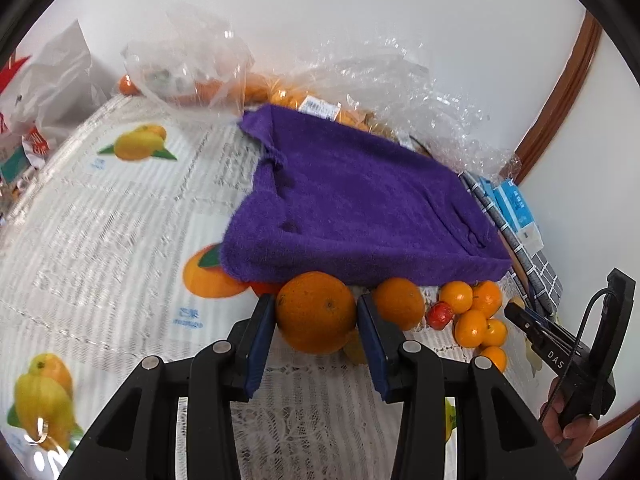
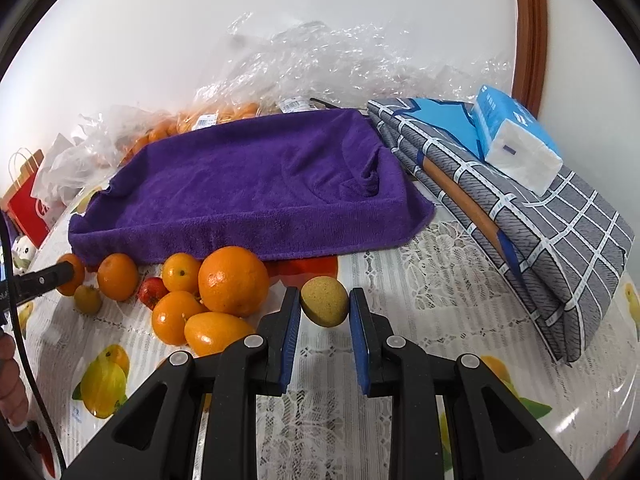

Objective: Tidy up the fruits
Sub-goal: 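Lift and carry the orange with the left tool while the right tool carries the yellow fruit over the towel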

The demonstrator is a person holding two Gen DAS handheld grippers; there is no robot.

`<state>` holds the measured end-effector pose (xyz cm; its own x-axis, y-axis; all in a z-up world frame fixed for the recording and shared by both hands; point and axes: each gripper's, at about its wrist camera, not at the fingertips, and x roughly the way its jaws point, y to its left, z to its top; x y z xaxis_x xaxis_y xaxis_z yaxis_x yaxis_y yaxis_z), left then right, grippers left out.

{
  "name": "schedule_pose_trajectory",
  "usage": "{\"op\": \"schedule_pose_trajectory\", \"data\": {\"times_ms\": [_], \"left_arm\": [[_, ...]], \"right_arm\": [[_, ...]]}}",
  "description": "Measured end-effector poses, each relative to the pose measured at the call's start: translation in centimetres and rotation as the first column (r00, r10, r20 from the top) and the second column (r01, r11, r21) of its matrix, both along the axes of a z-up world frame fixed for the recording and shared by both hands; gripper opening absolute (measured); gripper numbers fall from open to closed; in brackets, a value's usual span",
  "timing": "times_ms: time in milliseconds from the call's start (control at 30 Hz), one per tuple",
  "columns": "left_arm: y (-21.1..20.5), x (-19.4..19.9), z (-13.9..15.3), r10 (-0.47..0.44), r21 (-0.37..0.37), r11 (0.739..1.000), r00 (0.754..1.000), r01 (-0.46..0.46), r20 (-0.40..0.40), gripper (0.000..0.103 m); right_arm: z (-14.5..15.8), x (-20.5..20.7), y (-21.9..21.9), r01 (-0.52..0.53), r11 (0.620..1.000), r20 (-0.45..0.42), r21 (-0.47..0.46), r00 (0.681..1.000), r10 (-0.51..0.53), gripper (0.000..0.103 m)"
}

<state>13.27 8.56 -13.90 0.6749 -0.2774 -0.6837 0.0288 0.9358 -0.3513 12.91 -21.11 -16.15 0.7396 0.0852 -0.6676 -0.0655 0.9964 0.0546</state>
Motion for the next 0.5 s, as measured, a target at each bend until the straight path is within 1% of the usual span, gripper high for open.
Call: {"op": "schedule_pose_trajectory", "data": {"times_ms": [167, 333, 500], "left_arm": [[0.2, 0.0, 2.5, 0.006, -0.011, 1.000, 0.999, -0.005, 0.051, 0.040], [-0.5, 0.7, 5.0, -0.004, 0.014, 1.000, 0.996, 0.003, 0.092, 0.040], [-1.2, 2.0, 6.6, -0.016, 0.022, 1.000, 0.993, 0.013, 0.120, 0.040]], "right_arm": [[2.1, -0.6, -0.1, -0.001, 1.000, 0.041, -0.004, 0.999, 0.001, 0.024], [4.6, -0.4, 0.1, 0.000, 1.000, 0.090, -0.013, 0.996, 0.002, 0.025], [6.0, 0.7, 0.4, 0.000, 1.000, 0.113, -0.005, 0.994, 0.001, 0.025]]}}
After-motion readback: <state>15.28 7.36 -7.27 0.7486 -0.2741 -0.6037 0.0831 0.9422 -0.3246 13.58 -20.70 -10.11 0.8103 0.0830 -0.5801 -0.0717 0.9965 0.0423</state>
